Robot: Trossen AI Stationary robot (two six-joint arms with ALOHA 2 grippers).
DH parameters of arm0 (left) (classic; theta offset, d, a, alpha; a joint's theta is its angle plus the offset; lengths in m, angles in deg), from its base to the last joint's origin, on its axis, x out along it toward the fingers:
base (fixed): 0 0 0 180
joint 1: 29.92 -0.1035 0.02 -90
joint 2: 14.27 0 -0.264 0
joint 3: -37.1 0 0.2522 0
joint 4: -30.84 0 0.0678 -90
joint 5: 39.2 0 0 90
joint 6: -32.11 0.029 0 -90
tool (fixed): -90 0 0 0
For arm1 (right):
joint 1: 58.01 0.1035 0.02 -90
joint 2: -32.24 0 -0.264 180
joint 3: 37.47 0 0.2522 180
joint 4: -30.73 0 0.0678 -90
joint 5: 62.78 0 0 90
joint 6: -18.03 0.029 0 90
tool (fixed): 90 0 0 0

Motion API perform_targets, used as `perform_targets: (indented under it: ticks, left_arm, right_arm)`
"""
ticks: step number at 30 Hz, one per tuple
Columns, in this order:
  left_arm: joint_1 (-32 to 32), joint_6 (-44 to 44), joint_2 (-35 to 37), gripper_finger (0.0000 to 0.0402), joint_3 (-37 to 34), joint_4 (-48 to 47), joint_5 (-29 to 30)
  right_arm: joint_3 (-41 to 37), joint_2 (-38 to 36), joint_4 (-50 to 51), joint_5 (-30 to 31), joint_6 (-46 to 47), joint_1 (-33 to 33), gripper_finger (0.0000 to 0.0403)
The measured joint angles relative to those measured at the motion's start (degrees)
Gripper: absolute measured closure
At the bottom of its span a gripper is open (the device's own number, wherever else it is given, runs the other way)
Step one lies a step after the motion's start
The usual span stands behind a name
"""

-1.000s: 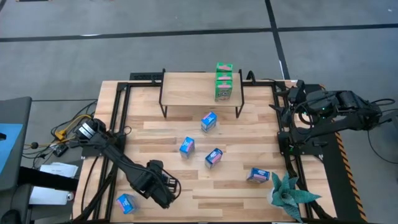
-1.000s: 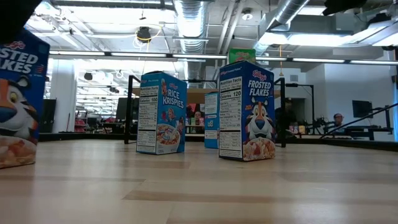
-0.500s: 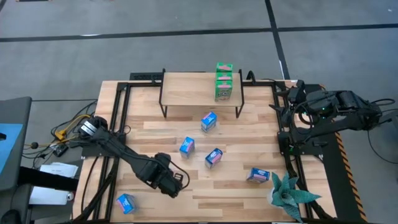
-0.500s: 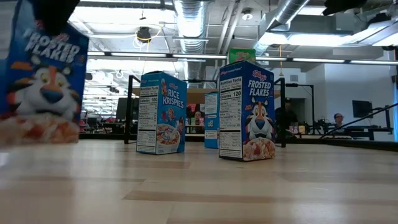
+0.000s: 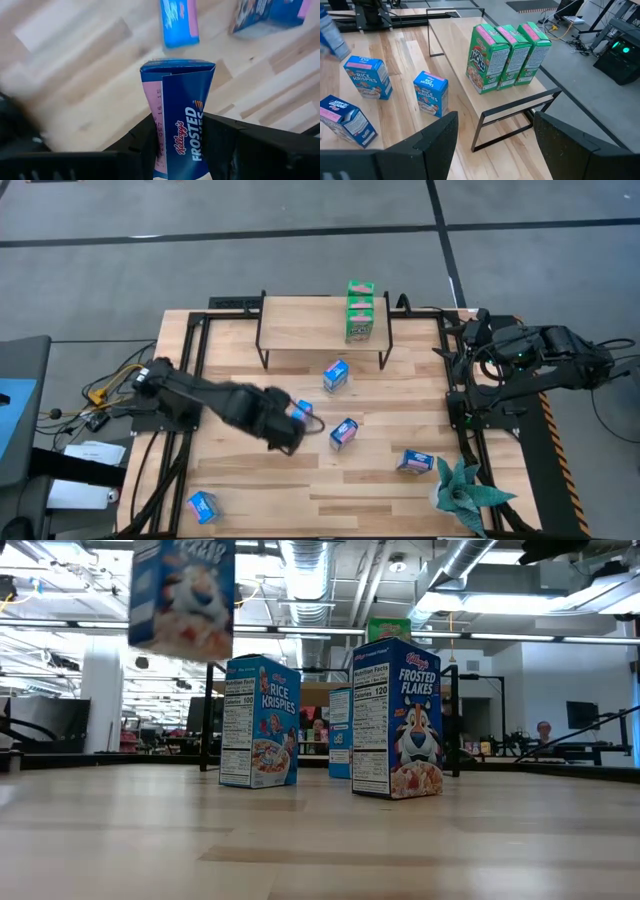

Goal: Stack cereal on shelf
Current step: Put the bottom left blue cereal box on the shelf

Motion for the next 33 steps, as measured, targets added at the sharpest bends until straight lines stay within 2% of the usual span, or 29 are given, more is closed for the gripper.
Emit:
perform_targets:
  ticks: [3,7,14,18,25,33]
  left_arm:
    - [-3.5,8.1,0.1,0.0292,4.8,-1.2,1.3]
    - [-9.4,23.5,0.6,0.0292,9.8,-0.8,2.9]
    - [-22.9,51.2,0.7,0.0292,13.2,1.7,3.6]
    - [-30.7,64.8,0.5,0.0292,13.2,6.0,1.3]
    - [-42.4,84.8,0.3,0.0292,12.9,19.3,-0.2]
    - [-52.5,100.6,0.3,0.0292,12.9,27.3,-9.9]
  right_arm:
    - [0.0,0.0,0.0,0.0,0.0,0.0,0.0117]
    - [0.0,0.0,0.0,0.0,0.0,0.0,0.0117]
    - [0.0,0.0,0.0,0.0,0.1,0.0,0.0117]
    - [0.0,0.0,0.0,0.0,0.2,0.0,0.0117]
    - [0.0,0.0,0.0,0.0,0.2,0.0,0.0117]
    - [0.0,0.0,0.0,0.0,1.1,0.0,0.0117]
